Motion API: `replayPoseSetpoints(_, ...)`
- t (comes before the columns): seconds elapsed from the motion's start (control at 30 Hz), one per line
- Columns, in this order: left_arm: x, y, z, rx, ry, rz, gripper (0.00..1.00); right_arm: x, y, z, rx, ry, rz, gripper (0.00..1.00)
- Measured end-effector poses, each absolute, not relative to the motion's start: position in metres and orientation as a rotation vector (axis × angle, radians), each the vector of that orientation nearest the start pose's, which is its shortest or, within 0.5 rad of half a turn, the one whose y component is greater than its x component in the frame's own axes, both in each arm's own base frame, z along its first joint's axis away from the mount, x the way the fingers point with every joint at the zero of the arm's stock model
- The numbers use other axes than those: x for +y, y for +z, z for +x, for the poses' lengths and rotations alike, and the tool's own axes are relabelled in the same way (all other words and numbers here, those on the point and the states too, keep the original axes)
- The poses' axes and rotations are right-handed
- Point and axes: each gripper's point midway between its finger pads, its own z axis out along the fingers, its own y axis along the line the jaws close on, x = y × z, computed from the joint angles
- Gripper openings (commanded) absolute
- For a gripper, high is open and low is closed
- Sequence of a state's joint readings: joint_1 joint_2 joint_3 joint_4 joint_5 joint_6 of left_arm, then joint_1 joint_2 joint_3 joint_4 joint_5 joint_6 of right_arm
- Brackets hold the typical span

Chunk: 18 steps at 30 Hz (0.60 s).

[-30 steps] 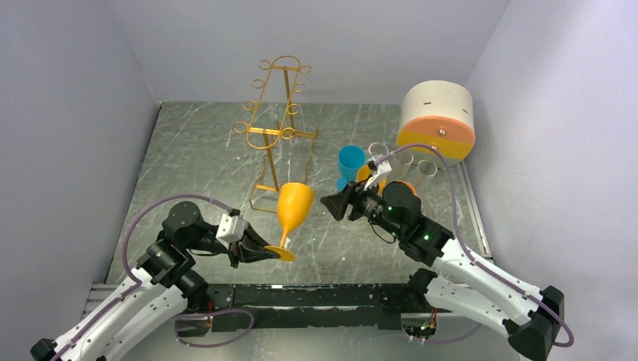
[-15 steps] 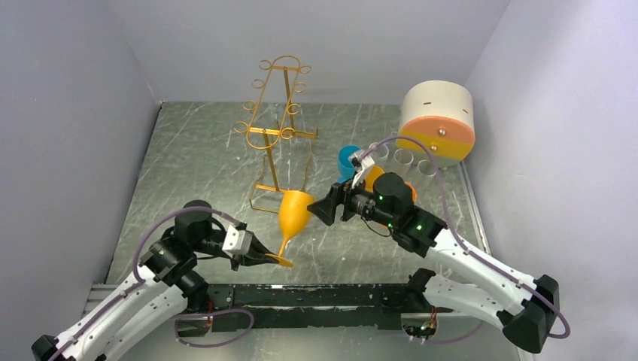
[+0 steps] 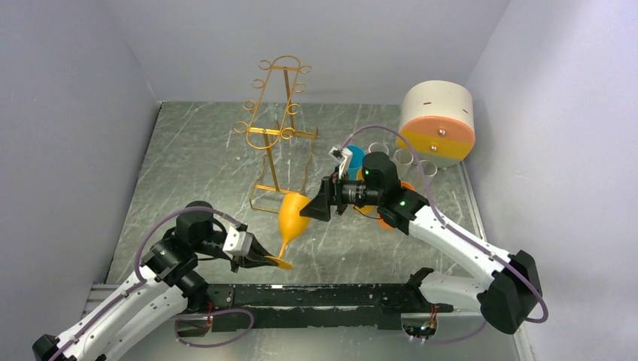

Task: Take the wine glass off the wine glass rack
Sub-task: Place the wine glass at the center of the board.

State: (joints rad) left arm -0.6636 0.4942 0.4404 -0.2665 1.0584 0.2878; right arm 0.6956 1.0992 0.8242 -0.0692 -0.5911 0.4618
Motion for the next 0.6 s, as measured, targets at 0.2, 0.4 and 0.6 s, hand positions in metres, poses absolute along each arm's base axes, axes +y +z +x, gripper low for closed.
replayPoseSetpoints(0.2,-0.229,0.191,0.052,1.221,-1.264,1.471,0.07,0.311,0.236,0.167,1.957,1.446,-0.785,0.78)
replayPoseSetpoints(0.4,-0.229,0.191,0.048,1.209,-1.281,1.486,0.07,0.314,0.239,0.158,1.918,1.562,-0.873,0.64)
replayPoseSetpoints(0.6,-0.229,0.189,0.047,1.211,-1.296,1.498,0.07,0.317,0.252,0.147,1.85,1.676,-0.938,0.51)
